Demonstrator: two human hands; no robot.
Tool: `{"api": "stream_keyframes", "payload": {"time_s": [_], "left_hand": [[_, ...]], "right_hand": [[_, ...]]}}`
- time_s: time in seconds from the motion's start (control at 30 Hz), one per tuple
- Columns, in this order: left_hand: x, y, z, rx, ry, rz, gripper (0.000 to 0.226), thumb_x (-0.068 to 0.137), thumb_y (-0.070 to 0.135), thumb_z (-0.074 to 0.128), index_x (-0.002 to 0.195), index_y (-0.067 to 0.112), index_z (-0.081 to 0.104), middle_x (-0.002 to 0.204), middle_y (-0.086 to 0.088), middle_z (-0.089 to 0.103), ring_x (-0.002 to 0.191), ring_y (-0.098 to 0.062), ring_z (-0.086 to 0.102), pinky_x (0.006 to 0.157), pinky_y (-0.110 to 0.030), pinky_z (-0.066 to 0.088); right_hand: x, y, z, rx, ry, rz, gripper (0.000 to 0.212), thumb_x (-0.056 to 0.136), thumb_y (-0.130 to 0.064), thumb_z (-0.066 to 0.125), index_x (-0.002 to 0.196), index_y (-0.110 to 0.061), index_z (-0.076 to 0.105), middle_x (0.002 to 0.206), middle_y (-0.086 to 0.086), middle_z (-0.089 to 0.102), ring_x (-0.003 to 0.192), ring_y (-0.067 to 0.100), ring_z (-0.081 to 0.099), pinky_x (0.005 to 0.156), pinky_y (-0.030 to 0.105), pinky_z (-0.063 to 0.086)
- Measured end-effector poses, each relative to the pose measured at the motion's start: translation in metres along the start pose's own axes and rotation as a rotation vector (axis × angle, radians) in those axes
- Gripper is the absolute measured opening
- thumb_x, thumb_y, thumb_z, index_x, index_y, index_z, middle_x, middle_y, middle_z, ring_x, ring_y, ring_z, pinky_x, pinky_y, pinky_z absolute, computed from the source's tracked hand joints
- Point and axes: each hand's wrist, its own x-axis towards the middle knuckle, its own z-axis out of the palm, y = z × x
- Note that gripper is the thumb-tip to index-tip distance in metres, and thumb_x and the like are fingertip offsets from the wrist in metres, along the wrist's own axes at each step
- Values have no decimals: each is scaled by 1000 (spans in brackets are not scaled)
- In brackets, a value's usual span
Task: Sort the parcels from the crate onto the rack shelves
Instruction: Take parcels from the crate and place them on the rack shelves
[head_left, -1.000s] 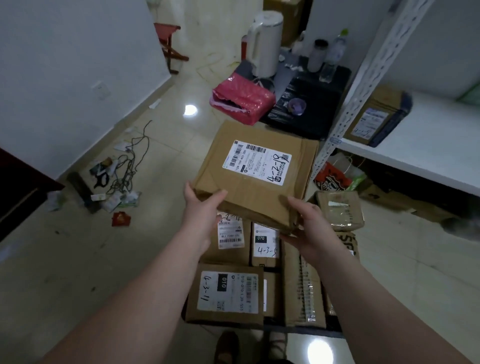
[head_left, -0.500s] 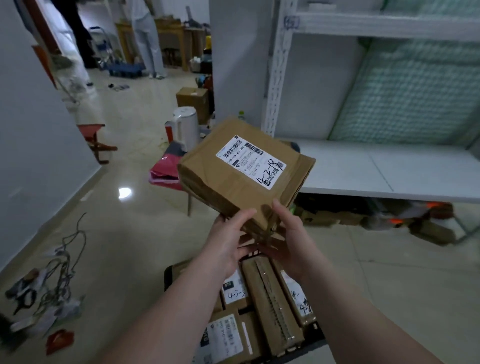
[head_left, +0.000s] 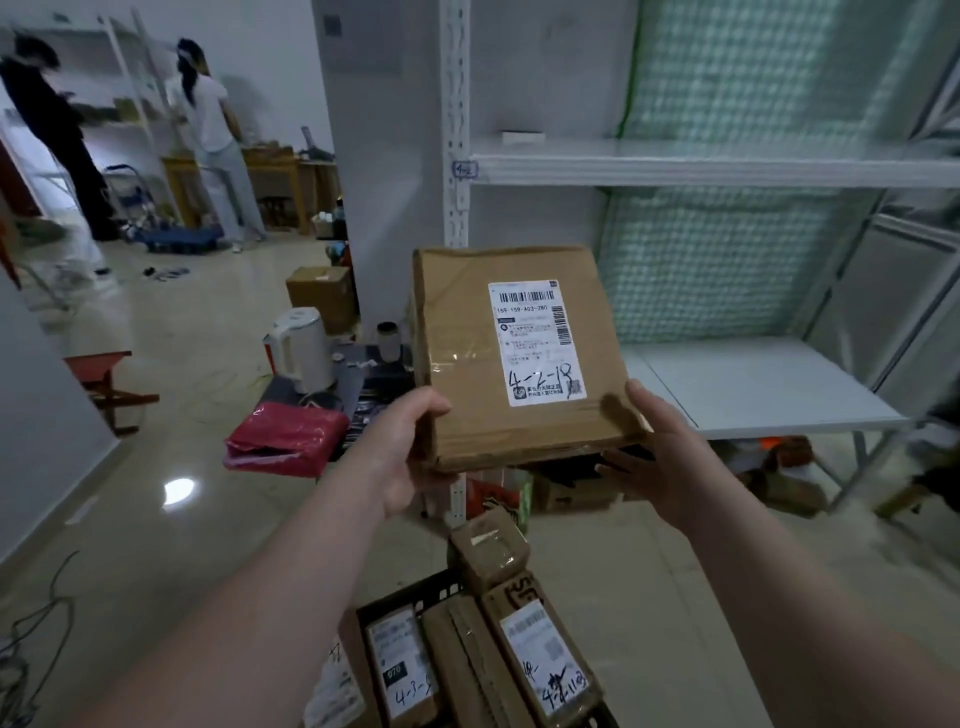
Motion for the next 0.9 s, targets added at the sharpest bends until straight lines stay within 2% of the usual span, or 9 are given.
{"api": "stream_keyframes", "payload": {"time_s": [0.1,0.27,0.4,0.47,0.53,0.6,0.67,0.8,0.9], "left_hand": [[11,17,24,9,13,34,19,85,26,51,98,17,61,96,-11,61,89,-28,56,86,-44,46],[36,45,96,9,22,147,17,87,25,51,100,16,57,98,-11,58,90,-25,55,84,-40,44],[59,60,167,-32,-10,218,55,76,29,57,126,10,46,109,-15,57,92,-27,58,62,-33,49],[69,65,205,-44,-28,215,66,67,32,60,128,10,45,109,-15,58,93,-29,59,64,-34,50],[79,70,243,-7,1,251,47,76,30,57,119,13,47,103,-13,57,91,-27,57,71,-34,45],[90,75,277,26,56,294,23,83,28,54,104,20,49,102,-11,56,93,-27,54,78,-37,38],[96,81,306,44,111,316,10,85,28,53,94,24,49,107,-10,56,101,-28,53,81,-39,36],[103,96,336,70,207,355,7,90,29,50,92,23,53,102,-8,57,98,-26,53,80,-37,39],[108,112,344,150,254,415,17,93,30,47,102,19,55,95,-4,57,88,-21,51,76,-33,38]], "right_hand": [[10,-20,-12,-72,-60,-32,49,85,-51,65,125,-23,56,121,4,61,108,30,60,87,42,54],[36,-67,-44,-123,-52,-99,42,93,-43,59,125,-17,54,106,3,59,98,22,57,86,40,54],[61,-114,-91,-105,-37,-131,43,92,-42,61,127,-19,53,115,5,57,111,26,54,83,39,55],[72,-140,-119,-119,-28,-164,46,92,-42,61,132,-22,49,122,5,56,113,25,53,81,37,55],[81,-167,-146,-137,-18,-203,45,93,-40,60,133,-24,48,118,3,57,106,20,54,80,35,54],[91,-193,-169,-166,-24,-249,20,96,-36,57,114,-28,56,106,-2,57,95,14,54,84,37,53],[101,-215,-186,-195,-49,-287,5,98,-33,53,101,-31,56,102,-6,59,97,14,55,93,41,51],[120,-242,-201,-241,-116,-334,9,100,-29,50,100,-31,59,99,-8,62,91,10,57,94,40,49],[134,-253,-202,-249,-152,-361,11,100,-29,49,106,-29,59,103,-8,62,93,10,56,93,40,48]]}}
